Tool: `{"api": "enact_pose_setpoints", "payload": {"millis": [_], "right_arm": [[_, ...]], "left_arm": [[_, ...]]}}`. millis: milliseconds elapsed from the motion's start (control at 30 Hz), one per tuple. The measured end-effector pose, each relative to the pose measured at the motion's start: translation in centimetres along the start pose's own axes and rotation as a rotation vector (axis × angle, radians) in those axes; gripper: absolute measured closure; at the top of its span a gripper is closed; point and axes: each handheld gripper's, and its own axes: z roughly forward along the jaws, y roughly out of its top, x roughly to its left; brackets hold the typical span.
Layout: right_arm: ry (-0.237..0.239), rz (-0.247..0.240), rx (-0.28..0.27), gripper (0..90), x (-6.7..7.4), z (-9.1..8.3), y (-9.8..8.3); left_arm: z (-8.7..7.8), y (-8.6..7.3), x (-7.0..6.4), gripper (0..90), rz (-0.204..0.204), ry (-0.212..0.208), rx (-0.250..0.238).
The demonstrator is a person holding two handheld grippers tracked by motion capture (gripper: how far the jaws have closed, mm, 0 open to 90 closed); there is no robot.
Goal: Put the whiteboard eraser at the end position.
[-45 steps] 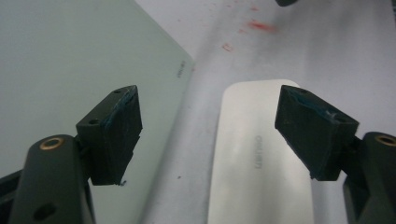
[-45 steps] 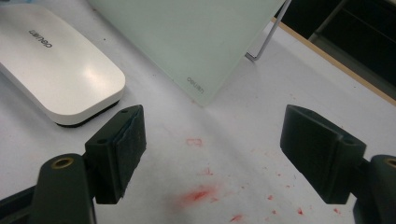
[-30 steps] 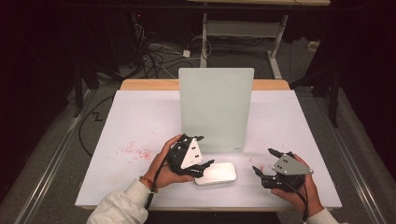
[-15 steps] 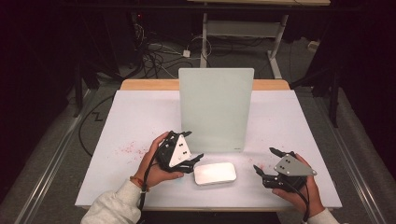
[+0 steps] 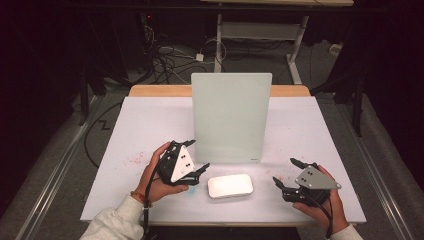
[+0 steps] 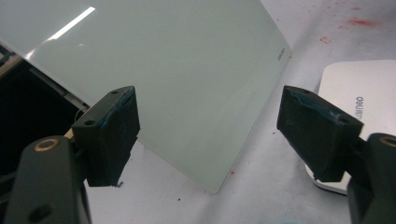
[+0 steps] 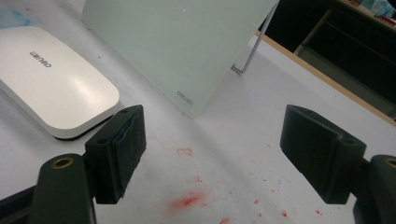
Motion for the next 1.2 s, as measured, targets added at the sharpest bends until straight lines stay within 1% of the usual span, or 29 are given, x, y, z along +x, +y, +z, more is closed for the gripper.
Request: {"api": "enact_pose_setpoints", "payload": {"millis": [200,333,400,467,533,667,800,900,933,1000,1067,1200], "right_arm": [[-0.01,0.003,0.003,23.2,0.0,-0.2,-0.1],[-0.02,0.007,0.006,23.1,-0.1,-0.4,-0.4],[-0.023,0.013,0.008,23.1,-0.2,-0.5,-0.5],[-0.03,0.014,0.009,23.1,-0.3,-0.6,-0.6],[-0.033,0.018,0.008,23.1,-0.4,-0.7,-0.6],[-0.04,0.022,0.01,23.1,-0.5,-0.8,-0.7],[-0.046,0.024,0.015,23.1,-0.6,-0.7,-0.9],[-0.049,0.028,0.017,23.1,-0.8,-0.7,-1.0],[-0.053,0.031,0.02,23.1,-0.9,-0.7,-1.1],[-0.051,0.038,0.023,23.1,-1.0,-0.6,-1.2],[-0.055,0.036,0.028,23.1,-1.0,-0.5,-1.2],[-0.054,0.041,0.026,23.1,-1.0,-0.5,-1.3]], "left_arm": [[-0.7,-0.8,0.2,20.6,-0.011,0.028,0.004],[-1.2,-1.4,0.4,20.7,-0.038,0.035,0.004],[-1.4,-1.7,0.4,20.7,-0.051,0.047,0.009],[-1.7,-2.0,0.4,20.6,-0.049,0.056,0.014],[-1.9,-2.3,0.4,20.1,-0.058,0.062,0.012],[-2.4,-3.1,0.4,19.9,-0.065,0.074,0.026],[-2.9,-4.1,0.4,19.7,-0.084,0.096,0.04],[-3.3,-5.0,0.6,19.6,-0.112,0.117,0.048],[-3.4,-5.3,0.7,19.6,-0.122,0.115,0.051],[-3.6,-5.9,0.7,19.7,-0.128,0.125,0.063],[-3.8,-6.6,0.8,18.2,-0.146,0.119,0.074],[-4.1,-7.6,0.9,17.4,-0.167,0.115,0.094]]}}
